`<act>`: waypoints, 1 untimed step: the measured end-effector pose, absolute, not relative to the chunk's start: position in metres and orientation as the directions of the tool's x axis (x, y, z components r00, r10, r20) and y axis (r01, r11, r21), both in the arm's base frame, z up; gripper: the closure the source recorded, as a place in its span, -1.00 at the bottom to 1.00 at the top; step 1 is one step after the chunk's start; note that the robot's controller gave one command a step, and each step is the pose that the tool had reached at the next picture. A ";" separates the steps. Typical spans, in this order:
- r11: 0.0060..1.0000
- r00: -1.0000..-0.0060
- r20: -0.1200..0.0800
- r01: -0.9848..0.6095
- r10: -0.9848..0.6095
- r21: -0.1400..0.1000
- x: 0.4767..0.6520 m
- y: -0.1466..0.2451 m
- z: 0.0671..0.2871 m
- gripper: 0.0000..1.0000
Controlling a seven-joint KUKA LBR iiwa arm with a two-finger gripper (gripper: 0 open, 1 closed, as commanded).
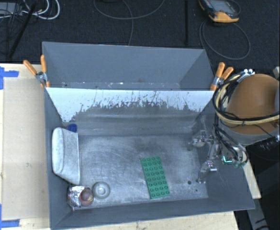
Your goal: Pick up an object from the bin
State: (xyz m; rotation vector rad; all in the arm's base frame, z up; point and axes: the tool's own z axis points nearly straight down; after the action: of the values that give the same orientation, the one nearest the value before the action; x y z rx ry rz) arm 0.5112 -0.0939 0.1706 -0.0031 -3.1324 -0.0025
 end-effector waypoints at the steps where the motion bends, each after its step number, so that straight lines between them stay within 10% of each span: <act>1: 0.998 -0.998 0.010 0.065 0.065 0.004 0.479 -0.014 0.122 -1.00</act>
Offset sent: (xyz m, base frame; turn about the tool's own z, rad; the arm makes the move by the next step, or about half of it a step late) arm -0.0291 0.0737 -0.0447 0.0703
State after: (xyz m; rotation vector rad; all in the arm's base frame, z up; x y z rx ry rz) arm 0.4795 -0.0142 0.1222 -0.1024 -3.1301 -0.0074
